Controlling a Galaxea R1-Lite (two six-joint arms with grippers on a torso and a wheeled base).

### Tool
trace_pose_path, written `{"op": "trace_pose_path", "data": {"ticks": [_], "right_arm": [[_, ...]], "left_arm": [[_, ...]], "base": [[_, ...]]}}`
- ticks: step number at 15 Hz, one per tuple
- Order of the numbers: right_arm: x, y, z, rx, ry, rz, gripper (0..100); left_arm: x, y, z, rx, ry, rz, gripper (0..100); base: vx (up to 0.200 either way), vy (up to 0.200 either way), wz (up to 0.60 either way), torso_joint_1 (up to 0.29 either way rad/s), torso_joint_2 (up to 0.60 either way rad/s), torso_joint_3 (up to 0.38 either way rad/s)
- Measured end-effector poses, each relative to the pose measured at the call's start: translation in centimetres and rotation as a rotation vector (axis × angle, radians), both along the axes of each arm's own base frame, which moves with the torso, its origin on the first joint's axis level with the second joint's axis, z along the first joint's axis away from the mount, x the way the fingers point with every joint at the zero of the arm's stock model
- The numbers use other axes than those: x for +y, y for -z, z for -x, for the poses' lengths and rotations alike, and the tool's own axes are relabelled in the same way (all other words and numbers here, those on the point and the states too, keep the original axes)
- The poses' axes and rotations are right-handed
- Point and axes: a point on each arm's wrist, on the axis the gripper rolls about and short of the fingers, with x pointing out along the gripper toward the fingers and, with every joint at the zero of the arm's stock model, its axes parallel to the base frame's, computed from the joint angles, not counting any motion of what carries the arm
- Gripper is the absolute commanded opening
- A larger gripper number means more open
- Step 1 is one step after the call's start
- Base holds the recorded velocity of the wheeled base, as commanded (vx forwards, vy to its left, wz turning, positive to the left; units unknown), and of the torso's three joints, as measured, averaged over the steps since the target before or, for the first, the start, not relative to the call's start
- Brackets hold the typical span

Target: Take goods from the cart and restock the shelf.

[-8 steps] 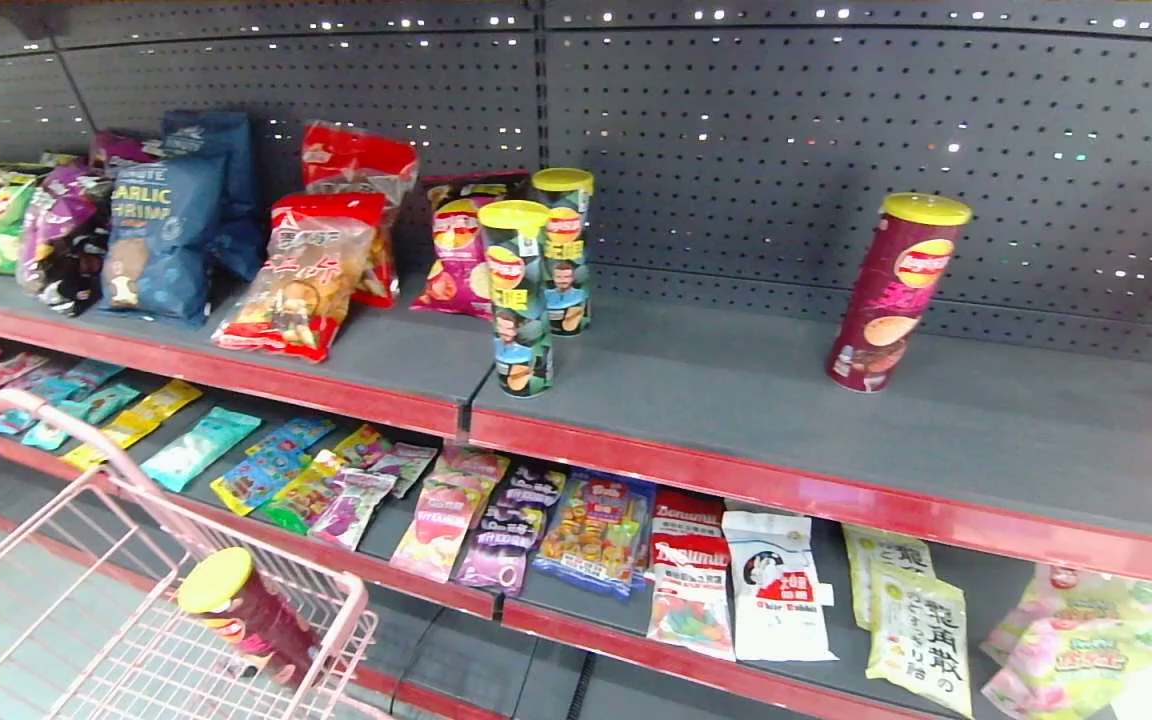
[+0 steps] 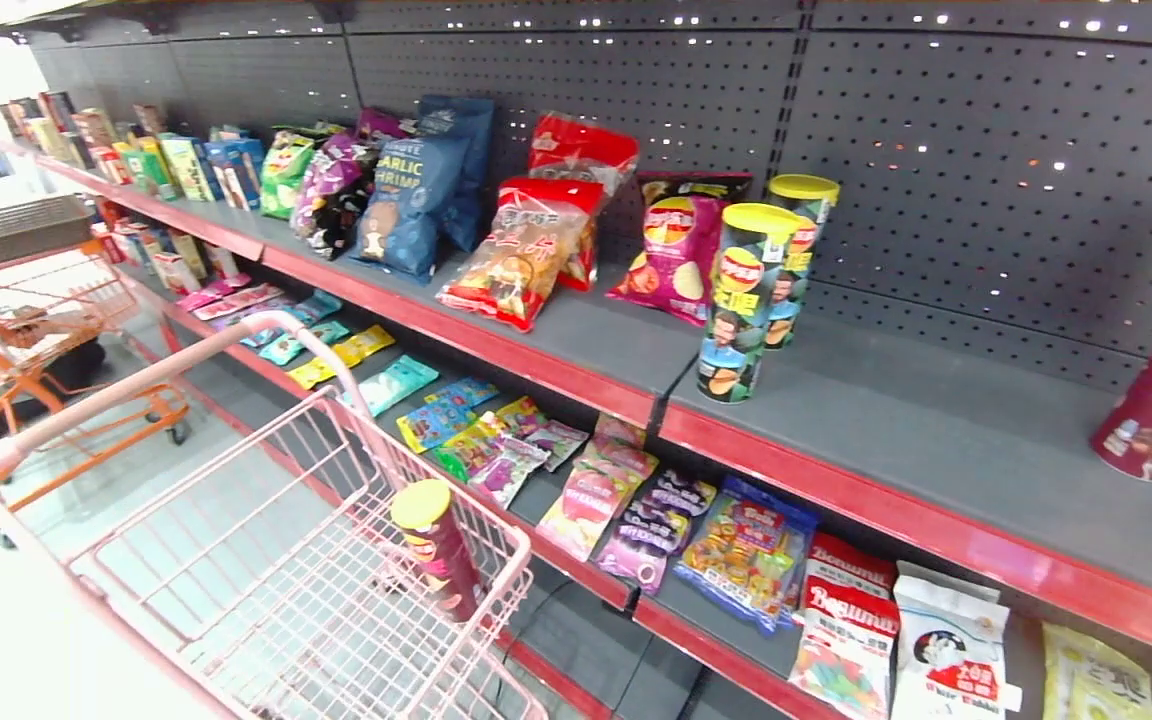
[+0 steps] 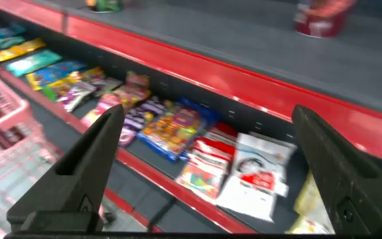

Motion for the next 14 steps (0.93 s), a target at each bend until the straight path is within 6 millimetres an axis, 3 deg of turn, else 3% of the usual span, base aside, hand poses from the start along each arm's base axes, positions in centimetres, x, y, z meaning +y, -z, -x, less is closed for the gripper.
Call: {"op": "trace_pose_path", "data": {"ticks": [4, 14], "right_arm": [[0.0, 0.0, 0.0, 0.0, -0.001, -0.003, 100], [0.0, 0.0, 0.0, 0.0, -0.001, -0.005, 100]], "left_arm": [[0.0, 0.01, 0.0, 0.0, -0.001, 0.0, 100], [0.0, 0.02, 0.0, 0.001, 0.0, 0.0, 100]], "base": [[0.0, 0.0, 0.0, -0.008, 0.02, 0.005], [0.0, 0.0, 0.0, -0.153, 0.39, 0.231]]}}
